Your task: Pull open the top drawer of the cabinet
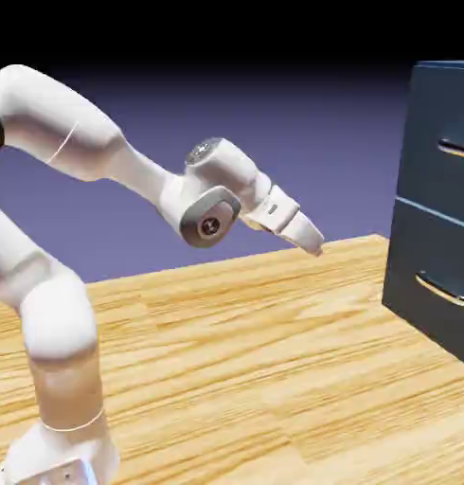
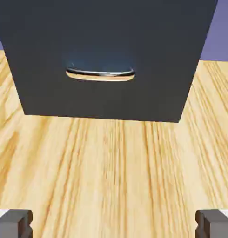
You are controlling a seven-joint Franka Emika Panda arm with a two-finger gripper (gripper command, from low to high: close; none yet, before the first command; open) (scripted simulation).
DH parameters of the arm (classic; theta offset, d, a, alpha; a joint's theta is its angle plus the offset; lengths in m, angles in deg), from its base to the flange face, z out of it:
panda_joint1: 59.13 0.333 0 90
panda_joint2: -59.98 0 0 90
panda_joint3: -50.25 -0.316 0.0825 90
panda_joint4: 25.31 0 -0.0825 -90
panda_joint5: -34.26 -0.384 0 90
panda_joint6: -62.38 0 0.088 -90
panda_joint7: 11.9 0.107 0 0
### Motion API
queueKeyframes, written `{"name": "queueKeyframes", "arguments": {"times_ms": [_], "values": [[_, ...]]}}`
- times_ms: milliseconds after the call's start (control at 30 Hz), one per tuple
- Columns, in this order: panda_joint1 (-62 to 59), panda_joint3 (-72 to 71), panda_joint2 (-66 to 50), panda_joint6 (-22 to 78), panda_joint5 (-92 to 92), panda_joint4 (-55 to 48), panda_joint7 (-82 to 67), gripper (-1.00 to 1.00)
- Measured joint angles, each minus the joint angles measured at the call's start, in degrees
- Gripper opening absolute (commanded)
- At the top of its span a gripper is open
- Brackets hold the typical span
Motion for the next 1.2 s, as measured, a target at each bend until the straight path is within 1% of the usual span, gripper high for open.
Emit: {"name": "queueKeyframes", "arguments": {"times_ms": [1200], "values": [[-20.9, -45.3, -51.0, 13.0, 69.4, -37.6, -89.7, 0.0]]}}
